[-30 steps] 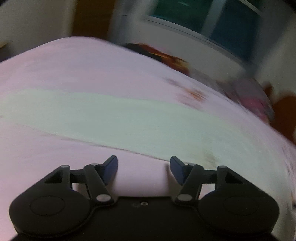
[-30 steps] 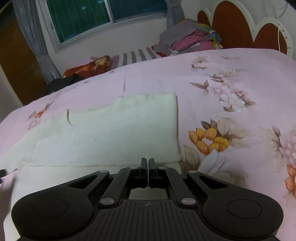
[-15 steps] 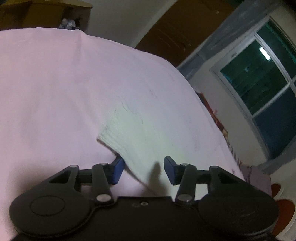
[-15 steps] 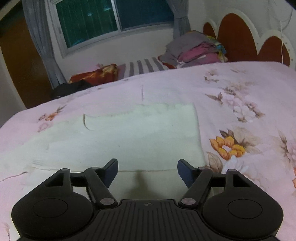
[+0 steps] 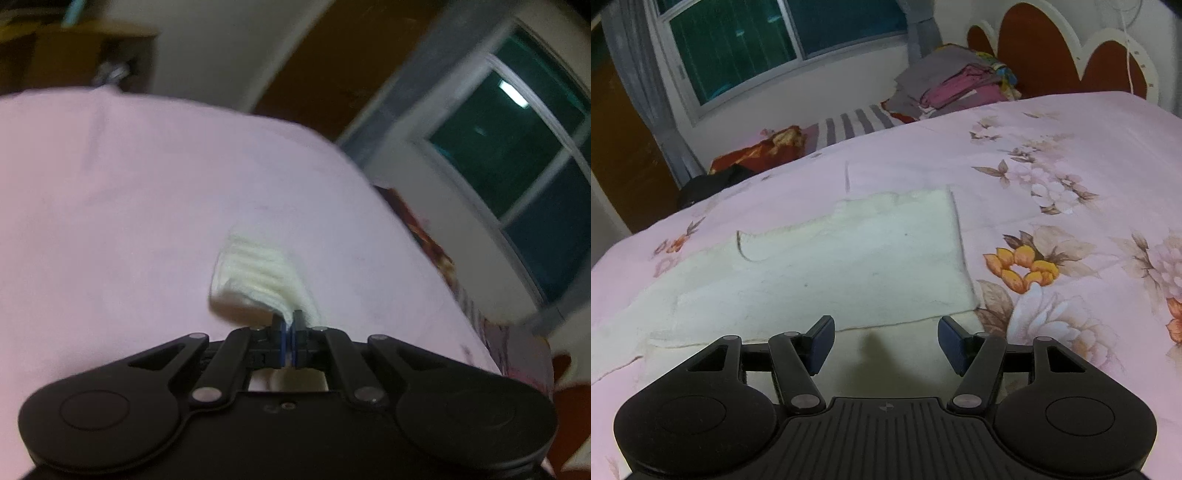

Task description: Fold small clothes

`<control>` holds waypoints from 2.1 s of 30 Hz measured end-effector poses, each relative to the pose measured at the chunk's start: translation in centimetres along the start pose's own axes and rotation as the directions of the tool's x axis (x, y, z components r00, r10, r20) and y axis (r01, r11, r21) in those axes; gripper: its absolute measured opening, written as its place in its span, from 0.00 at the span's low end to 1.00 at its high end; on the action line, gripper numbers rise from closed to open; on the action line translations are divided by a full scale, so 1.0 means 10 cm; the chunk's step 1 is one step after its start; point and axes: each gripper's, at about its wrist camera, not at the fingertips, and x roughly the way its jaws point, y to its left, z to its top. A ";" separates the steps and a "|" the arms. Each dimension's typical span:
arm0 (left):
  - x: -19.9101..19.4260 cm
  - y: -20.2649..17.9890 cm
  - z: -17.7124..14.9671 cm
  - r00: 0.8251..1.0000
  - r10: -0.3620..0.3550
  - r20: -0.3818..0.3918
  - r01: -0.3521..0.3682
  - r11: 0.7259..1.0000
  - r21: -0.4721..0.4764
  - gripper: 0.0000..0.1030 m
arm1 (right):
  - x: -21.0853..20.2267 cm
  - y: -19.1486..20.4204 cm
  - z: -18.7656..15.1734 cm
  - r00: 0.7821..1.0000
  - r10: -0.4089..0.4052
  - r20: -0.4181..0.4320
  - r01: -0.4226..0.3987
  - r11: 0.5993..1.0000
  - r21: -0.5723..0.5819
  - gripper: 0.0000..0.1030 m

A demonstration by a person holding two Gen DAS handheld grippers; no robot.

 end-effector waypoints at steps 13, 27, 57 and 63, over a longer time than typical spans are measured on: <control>-0.05 -1.90 -1.07 0.942 -0.268 -0.200 0.328 0.861 0.390 0.02 | -0.09 -0.23 0.06 0.999 -0.007 0.035 0.005 0.997 0.076 0.61; -0.05 -3.22 -2.69 0.824 -0.251 -0.508 0.552 0.558 0.620 0.02 | -0.29 -0.70 0.04 0.999 -0.002 0.047 -0.006 0.986 0.167 0.61; 0.12 -1.92 -1.79 0.956 0.020 -0.292 0.169 0.776 0.608 0.58 | 0.74 0.22 0.27 0.955 0.265 -0.131 -0.249 0.960 0.124 0.44; 0.15 -1.93 -1.84 0.955 0.017 -0.297 0.184 0.752 0.633 0.58 | 0.85 0.40 0.26 0.950 0.259 -0.176 -0.257 0.966 0.034 0.06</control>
